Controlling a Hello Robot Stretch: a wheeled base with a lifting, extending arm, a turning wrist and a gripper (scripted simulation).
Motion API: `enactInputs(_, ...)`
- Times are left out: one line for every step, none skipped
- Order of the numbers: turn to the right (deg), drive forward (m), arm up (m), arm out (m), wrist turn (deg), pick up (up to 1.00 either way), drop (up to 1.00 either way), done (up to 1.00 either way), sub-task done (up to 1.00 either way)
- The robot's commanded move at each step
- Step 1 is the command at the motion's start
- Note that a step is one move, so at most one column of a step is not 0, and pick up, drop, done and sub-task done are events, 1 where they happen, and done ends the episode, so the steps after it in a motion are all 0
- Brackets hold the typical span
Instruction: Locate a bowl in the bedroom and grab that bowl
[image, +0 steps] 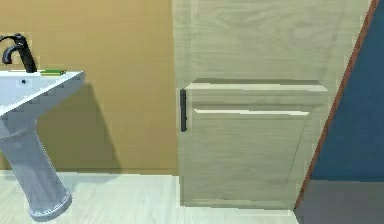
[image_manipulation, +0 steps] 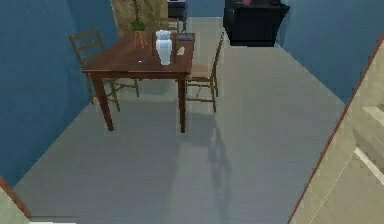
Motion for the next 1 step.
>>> enactInputs(-45.0, 0.0, 0.0, 0.0, 0.0, 0.0, 0.0, 0.0, 0.0)
